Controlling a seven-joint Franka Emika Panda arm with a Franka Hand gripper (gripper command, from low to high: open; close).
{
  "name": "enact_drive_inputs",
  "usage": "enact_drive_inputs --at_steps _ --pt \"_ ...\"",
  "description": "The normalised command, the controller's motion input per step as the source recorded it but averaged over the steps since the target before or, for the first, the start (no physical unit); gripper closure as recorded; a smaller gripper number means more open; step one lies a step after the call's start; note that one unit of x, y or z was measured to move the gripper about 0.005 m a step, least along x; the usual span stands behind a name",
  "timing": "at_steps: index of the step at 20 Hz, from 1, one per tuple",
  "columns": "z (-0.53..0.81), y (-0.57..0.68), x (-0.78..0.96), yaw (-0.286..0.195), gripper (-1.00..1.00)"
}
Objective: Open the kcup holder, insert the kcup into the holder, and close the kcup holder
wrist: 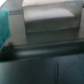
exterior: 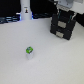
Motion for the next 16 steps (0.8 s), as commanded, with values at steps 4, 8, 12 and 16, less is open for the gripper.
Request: enact_drive_inputs --at_steps 4,8,12,16 --pt "-0.43 0.12 -0.45 -0.067 -1.0" --pt "-0.42 0.09 -0.45 -0.017 -1.0" --pt "-0.37 0.05 -0.36 0.0 1.0" --pt "-0.09 0.01 -0.16 -0.013 1.0"
